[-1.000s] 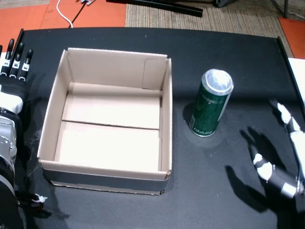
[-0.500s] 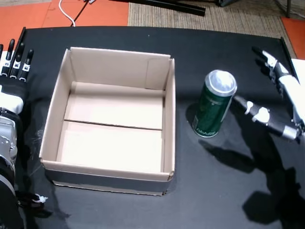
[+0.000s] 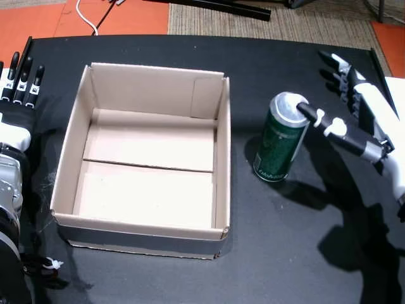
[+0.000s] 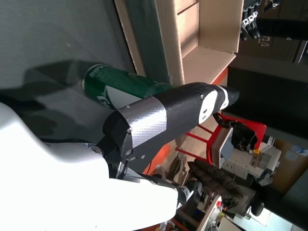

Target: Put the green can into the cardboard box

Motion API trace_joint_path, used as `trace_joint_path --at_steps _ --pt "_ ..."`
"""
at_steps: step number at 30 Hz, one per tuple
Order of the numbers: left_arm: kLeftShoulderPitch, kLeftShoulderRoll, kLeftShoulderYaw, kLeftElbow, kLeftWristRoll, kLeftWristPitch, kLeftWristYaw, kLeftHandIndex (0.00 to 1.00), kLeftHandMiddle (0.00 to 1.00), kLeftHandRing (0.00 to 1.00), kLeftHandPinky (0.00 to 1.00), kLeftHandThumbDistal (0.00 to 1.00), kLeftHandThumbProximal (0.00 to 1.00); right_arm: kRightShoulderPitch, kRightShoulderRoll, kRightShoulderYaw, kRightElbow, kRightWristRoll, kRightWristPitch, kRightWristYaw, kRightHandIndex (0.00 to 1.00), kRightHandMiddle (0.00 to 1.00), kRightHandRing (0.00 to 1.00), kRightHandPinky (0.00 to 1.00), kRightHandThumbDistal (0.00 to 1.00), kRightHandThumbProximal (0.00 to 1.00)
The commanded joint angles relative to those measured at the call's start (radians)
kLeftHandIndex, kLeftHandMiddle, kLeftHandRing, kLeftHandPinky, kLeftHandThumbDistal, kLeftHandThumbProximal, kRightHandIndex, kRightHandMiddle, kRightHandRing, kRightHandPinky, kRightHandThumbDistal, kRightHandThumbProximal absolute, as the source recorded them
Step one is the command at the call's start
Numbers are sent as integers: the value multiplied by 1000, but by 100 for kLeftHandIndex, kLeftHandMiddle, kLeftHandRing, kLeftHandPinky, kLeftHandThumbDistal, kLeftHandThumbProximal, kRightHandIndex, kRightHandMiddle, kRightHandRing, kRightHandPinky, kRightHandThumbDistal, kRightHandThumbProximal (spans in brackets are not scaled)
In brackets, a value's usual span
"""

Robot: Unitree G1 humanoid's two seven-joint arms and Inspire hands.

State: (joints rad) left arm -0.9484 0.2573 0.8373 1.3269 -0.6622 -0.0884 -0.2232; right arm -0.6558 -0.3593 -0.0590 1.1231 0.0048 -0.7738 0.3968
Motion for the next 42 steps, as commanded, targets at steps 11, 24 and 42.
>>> trace_joint_path --at_steps 11,24,42 --pt "6 1 3 10 2 1 2 59 59 69 87 0 89 -64 37 19 33 -25 40 36 100 100 100 100 100 55" --pt "7 0 0 8 6 -3 -1 58 57 66 86 2 86 -109 48 45 67 -59 90 35 100 100 100 100 100 63" --pt "-1 1 1 9 7 -7 19 52 52 61 87 0 91 -167 20 93 148 -164 201 -31 100 100 100 100 100 48"
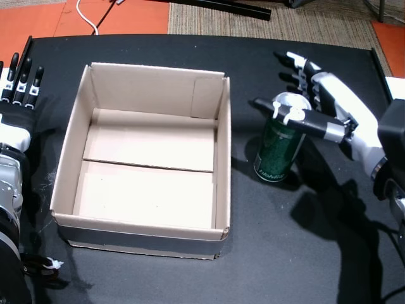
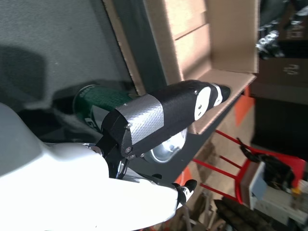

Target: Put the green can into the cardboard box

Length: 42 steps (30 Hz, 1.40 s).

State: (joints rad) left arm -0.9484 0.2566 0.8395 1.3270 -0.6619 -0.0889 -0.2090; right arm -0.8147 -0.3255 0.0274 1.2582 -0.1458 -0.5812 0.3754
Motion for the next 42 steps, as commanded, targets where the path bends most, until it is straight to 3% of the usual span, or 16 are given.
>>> trace_joint_path --at_steps 1,5,7,11,17,19,24,27,33,36,40,42 --pt "1 2 -3 9 8 -7 -4 53 53 61 88 0 95 -8 -15 11 15 -21 11 -15 100 100 100 100 100 46" --pt "3 2 -5 9 9 -8 -13 53 52 61 87 0 96 -8 -17 22 18 -45 20 -22 100 100 100 100 100 41" --pt "1 2 -3 9 6 -5 -10 53 52 61 85 0 97 -6 -18 36 17 -61 18 -22 100 100 100 100 100 33" --pt "2 -1 -1 9 5 -10 -8 52 50 60 83 0 96 5 -24 64 17 -89 -3 -1 100 100 100 100 100 39" --pt "4 -3 1 9 3 -9 -12 51 51 61 83 0 96 13 -34 115 9 -138 -14 -9 100 100 100 100 100 21" --pt "2 -1 2 9 1 -4 -10 53 54 64 86 0 96 14 -33 114 8 -132 -14 -3 100 100 100 100 95 18" --pt "1 3 0 10 6 -3 -5 54 55 65 87 0 90 8 -16 81 13 -96 -14 10 100 100 100 100 92 16" --pt "-1 3 1 10 6 -5 7 56 56 65 86 0 87 -10 -3 74 15 -92 0 1 100 100 100 100 93 20" --pt "2 4 5 9 1 1 -16 56 56 66 88 0 95 -44 21 61 21 -88 27 -30 100 100 100 100 62 3" --pt "1 4 6 9 3 -2 -12 55 53 62 86 0 97 -55 47 26 26 -52 41 -42 100 99 100 100 39 0" --pt "5 5 6 10 4 -5 -23 52 51 60 83 0 99 -75 80 -11 34 -24 66 -67 90 85 87 97 2 0" --pt "5 5 4 9 6 -6 -25 51 49 58 83 0 100 -86 91 -27 36 -12 76 -50 85 78 80 91 0 0"
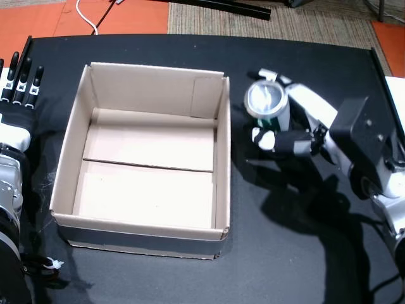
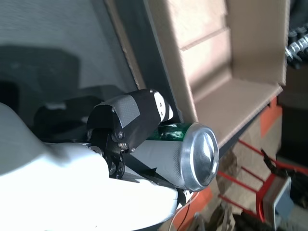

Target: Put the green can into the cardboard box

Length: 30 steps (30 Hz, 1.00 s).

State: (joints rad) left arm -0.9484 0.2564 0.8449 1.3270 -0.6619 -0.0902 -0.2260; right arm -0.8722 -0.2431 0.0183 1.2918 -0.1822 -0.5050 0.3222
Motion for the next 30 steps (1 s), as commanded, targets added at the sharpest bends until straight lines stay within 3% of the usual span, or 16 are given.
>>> trace_joint_path --at_steps 1,7,12,16,21,30 --pt "5 5 -2 9 7 -5 -7 50 48 57 82 0 100 -32 13 -25 3 32 2 15 82 75 78 88 0 0" --pt "4 6 1 10 3 1 -4 48 47 57 83 0 98 -37 37 -77 0 92 24 113 64 61 66 76 0 0" --pt "2 7 2 10 3 0 8 46 48 57 82 0 92 -35 37 -78 -3 79 19 109 62 59 65 76 0 0" --pt "4 9 1 10 4 4 1 47 48 56 83 0 96 -34 33 -74 -5 72 10 102 57 54 61 71 0 0" --pt "2 9 1 11 3 8 -4 49 48 57 85 0 100 -31 9 -43 -14 19 -76 -14 40 36 43 59 0 0" --pt "-1 6 1 11 5 6 6 50 49 58 86 0 100 -85 -90 -48 -33 -10 -236 -166 32 29 37 49 0 0"
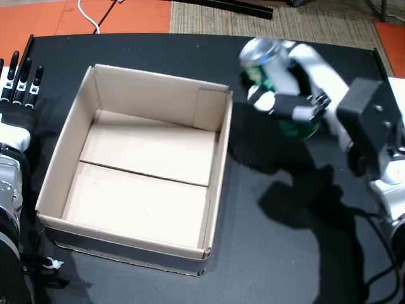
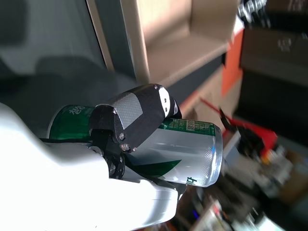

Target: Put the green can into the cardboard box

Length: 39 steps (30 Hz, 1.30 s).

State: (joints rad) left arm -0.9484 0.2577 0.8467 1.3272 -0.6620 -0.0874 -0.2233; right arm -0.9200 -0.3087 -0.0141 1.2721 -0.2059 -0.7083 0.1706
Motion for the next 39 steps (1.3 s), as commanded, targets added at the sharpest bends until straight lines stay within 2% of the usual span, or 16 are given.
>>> trace_joint_path --at_steps 1,11,13,16,21,25,28,32,33,35,37,39 --pt "-1 4 0 11 4 4 0 50 49 58 87 0 100 -42 -32 -25 -11 25 -37 -11 30 28 37 47 0 0" --pt "-8 -4 -3 12 8 -6 29 51 50 58 83 0 100 -80 -65 -133 12 120 -41 28 18 20 28 43 0 0" --pt "-9 -4 -5 12 9 -6 30 50 50 59 83 0 100 -89 -70 -130 13 102 -69 1 18 19 26 41 0 0" --pt "-11 -5 -2 12 5 -2 30 48 50 59 82 0 100 -111 -69 -125 7 82 -108 -53 19 20 28 40 2 0" --pt "-12 -9 1 11 0 1 22 47 51 60 84 0 100 -161 -58 -130 -13 102 -210 -23 18 17 24 38 0 0" --pt "-11 -11 0 11 2 -1 17 46 50 61 84 0 100 -190 -59 -100 -23 66 -269 -41 17 16 22 36 0 0" --pt "-9 -11 -4 11 6 -1 15 43 50 62 83 0 100 -216 -57 -80 -26 56 -272 -21 10 13 21 35 0 0" --pt "-10 -12 -3 11 5 -1 17 47 49 61 84 0 100 -269 -37 -57 -33 63 -275 57 12 14 21 36 5 0" --pt "-11 -13 -3 11 5 -3 24 47 48 60 83 0 100 -284 -30 -50 -35 61 -271 73 12 13 19 35 4 0" --pt "-11 -13 -3 11 5 -2 23 46 48 59 82 0 100 -313 -22 -21 -41 34 -281 79 12 12 19 35 9 0" --pt "-10 -15 -3 11 5 -2 19 45 48 59 82 0 100 -342 -8 1 -45 25 -283 107 11 13 20 35 10 0" --pt "-13 -17 -3 11 4 0 22 47 49 59 82 0 100 -366 7 34 -50 -9 -299 91 10 10 18 33 10 0"
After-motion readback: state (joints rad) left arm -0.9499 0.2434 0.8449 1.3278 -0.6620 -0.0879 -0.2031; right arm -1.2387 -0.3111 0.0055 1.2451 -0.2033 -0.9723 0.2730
